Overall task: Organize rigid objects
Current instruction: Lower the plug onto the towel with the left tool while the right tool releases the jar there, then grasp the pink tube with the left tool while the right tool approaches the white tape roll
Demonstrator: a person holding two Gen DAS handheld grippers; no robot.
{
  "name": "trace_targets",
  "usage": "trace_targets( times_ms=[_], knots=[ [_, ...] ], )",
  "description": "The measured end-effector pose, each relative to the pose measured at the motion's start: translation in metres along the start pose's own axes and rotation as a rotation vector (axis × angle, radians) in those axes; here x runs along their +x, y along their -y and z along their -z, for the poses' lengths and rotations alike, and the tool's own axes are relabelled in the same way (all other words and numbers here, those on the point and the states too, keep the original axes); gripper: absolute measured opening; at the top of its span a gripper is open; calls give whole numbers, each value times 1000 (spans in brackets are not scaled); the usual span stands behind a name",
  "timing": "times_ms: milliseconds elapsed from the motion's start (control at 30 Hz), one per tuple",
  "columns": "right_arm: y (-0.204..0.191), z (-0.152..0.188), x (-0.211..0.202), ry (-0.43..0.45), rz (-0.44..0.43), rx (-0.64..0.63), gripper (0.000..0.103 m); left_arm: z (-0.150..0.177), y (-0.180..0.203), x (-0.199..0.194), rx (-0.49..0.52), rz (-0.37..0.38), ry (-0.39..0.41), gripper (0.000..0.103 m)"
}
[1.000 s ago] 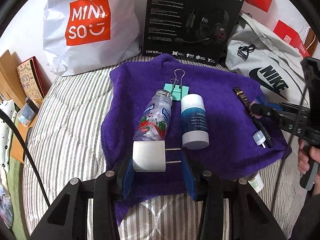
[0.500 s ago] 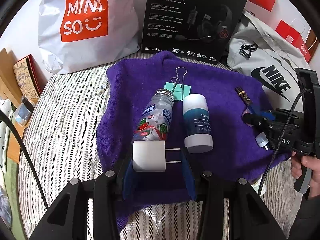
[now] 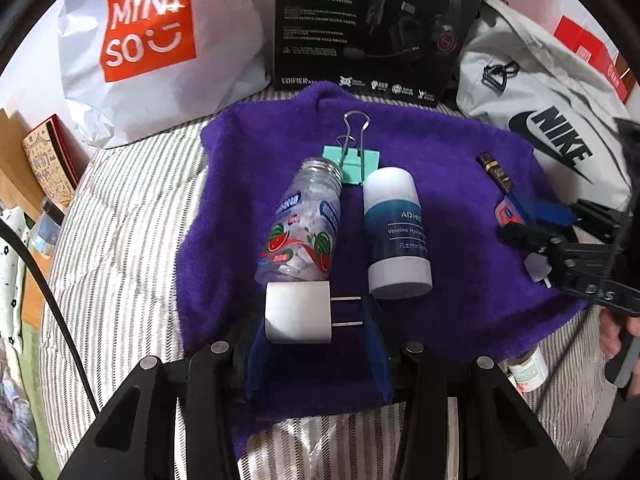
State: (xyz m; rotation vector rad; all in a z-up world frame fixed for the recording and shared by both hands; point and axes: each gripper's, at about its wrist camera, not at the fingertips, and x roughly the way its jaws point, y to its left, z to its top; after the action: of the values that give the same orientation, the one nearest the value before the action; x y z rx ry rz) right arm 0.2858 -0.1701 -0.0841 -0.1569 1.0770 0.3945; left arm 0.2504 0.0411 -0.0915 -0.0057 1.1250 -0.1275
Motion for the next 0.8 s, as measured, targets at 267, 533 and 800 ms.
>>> trace_targets(
  times_ms=[267, 533, 800],
  knots=[
    [10, 16, -46, 60, 12, 60, 57, 3, 8, 10, 21, -55, -13, 42],
    [7, 46, -88, 110, 25, 93, 59, 4, 15, 10, 43, -82, -20, 43],
    [12, 92, -118, 101, 66, 125, 59, 4, 7, 9, 9, -44, -61, 58]
  ],
)
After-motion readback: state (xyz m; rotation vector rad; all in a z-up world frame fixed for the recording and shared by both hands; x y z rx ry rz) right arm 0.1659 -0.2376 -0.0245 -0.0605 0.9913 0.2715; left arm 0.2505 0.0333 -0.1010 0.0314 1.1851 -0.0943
